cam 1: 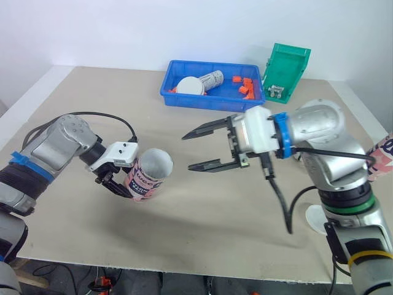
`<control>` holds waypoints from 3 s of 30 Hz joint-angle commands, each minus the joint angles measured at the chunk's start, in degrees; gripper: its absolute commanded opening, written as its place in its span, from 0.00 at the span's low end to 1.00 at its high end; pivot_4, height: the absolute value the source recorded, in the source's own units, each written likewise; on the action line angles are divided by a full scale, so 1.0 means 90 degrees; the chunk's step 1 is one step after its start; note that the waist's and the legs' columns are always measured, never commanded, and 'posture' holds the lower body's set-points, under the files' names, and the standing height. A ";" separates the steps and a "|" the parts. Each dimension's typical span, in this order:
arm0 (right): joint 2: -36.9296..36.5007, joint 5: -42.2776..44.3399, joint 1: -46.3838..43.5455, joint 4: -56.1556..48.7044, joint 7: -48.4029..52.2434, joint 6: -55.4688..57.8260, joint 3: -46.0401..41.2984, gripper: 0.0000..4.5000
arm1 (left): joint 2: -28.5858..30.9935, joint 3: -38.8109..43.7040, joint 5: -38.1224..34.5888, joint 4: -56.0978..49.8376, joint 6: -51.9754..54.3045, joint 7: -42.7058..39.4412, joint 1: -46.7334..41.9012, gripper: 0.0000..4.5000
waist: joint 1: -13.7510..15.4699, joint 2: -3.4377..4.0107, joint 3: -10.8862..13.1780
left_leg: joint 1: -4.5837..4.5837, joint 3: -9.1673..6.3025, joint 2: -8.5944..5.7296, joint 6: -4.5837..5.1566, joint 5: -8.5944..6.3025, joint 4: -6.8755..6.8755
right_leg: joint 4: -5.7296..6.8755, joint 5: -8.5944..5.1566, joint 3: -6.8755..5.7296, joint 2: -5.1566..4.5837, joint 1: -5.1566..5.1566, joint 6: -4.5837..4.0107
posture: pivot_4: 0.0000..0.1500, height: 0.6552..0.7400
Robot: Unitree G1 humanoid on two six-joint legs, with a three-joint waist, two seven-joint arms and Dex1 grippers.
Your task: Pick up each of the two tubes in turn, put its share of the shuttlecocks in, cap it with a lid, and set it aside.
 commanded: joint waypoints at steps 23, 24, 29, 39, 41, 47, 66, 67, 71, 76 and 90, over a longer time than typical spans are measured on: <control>-0.1182 -0.0454 0.4943 0.2310 -0.1909 0.0366 -0.4415 0.64 | 0.0210 0.0026 -0.0120 -0.0253 0.0019 -0.0011 0.0199 0.64 | -0.0067 0.0002 -0.0006 | 0.0017 0.0031 -0.0017 0.0015 0.0011 0.0022 | 0.0002 0.0010 0.0037 -0.0008 0.0014 0.0001 | 1.00 0.57; -0.1165 -0.0477 0.4890 0.2400 -0.1912 0.0321 -0.4337 0.64 | 0.0206 0.0030 -0.0116 -0.0253 0.0019 -0.0011 0.0203 0.64 | -0.0075 0.0002 -0.0006 | 0.0017 0.0030 -0.0017 0.0015 0.0011 0.0022 | 0.0002 0.0010 0.0037 -0.0008 0.0015 0.0001 | 1.00 0.57; -0.1062 -0.0586 0.4325 0.3086 -0.2023 0.0164 -0.3832 0.64 | 0.0190 0.0061 -0.0104 -0.0250 0.0034 -0.0011 0.0194 0.64 | -0.0076 0.0003 -0.0005 | 0.0015 0.0031 -0.0019 0.0015 0.0011 0.0020 | 0.0001 0.0008 0.0039 -0.0008 0.0014 0.0003 | 1.00 0.57; -0.1041 -0.0954 0.3288 0.4472 -0.2126 -0.0356 -0.3055 0.64 | 0.0181 0.0105 -0.0112 -0.0305 0.0091 -0.0011 0.0191 0.64 | -0.0080 0.0007 -0.0002 | 0.0015 0.0030 -0.0022 0.0015 0.0011 0.0018 | 0.0001 0.0006 0.0041 -0.0008 0.0014 0.0005 | 1.00 0.57; -0.1029 -0.1034 0.3064 0.4768 -0.2129 -0.0485 -0.2943 0.64 | 0.0199 0.0112 -0.0125 -0.0335 0.0114 -0.0011 0.0192 0.64 | -0.0080 0.0007 -0.0002 | 0.0014 0.0028 -0.0022 0.0015 0.0011 0.0017 | 0.0001 0.0004 0.0041 -0.0007 0.0014 0.0006 | 1.00 0.57; -0.0967 -0.1156 0.2656 0.5232 -0.2208 -0.0748 -0.2767 0.36 | 0.0253 0.0175 -0.0138 -0.0437 0.0178 -0.0011 0.0250 0.64 | -0.0085 0.0011 0.0000 | 0.0014 0.0029 -0.0025 0.0015 0.0011 0.0016 | 0.0001 0.0004 0.0043 -0.0008 0.0013 0.0008 | 1.00 0.57; -0.1698 -0.0470 0.2459 0.0266 -0.1643 -0.0214 -0.2127 0.01 | 0.0186 0.0155 -0.0053 -0.0307 0.0074 -0.0011 0.0198 0.64 | -0.0101 0.0033 0.0002 | 0.0017 0.0027 -0.0024 0.0015 0.0011 0.0014 | 0.0004 0.0008 0.0043 -0.0007 0.0011 0.0009 | 1.00 0.57; -0.1575 -0.0422 0.2089 -0.0026 -0.1511 -0.0208 -0.1741 0.01 | 0.0183 0.0152 -0.0049 -0.0293 0.0066 -0.0011 0.0190 0.64 | -0.0100 0.0031 0.0002 | 0.0017 0.0027 -0.0023 0.0015 0.0011 0.0015 | 0.0004 0.0009 0.0043 -0.0007 0.0011 0.0008 | 1.00 0.57; -0.1043 -0.0481 0.1026 -0.0511 -0.0954 -0.0420 -0.0461 0.01 | 0.0151 0.0137 -0.0034 -0.0243 0.0044 -0.0011 0.0149 0.64 | -0.0093 0.0028 0.0002 | 0.0017 0.0025 -0.0016 0.0014 0.0012 0.0015 | 0.0004 0.0010 0.0039 -0.0003 0.0009 0.0002 | 1.00 0.57; -0.0388 -0.0633 0.0226 -0.0344 -0.0448 -0.0834 0.0402 0.01 | 0.0109 0.0132 -0.0027 -0.0192 0.0033 -0.0011 0.0103 0.64 | -0.0058 0.0025 0.0002 | -0.0005 0.0023 -0.0019 0.0014 0.0012 0.0015 | 0.0002 0.0000 0.0036 -0.0007 0.0001 0.0009 | 1.00 0.57; 0.0950 -0.1759 -0.1075 0.1322 0.0083 -0.1304 0.1690 0.15 | 0.0067 0.0194 -0.0058 -0.0312 0.0153 -0.0011 0.0153 0.64 | -0.0070 0.0021 0.0000 | -0.0002 0.0020 -0.0012 0.0013 0.0018 0.0021 | 0.0028 0.0005 0.0023 -0.0004 -0.0010 -0.0006 | 1.00 0.57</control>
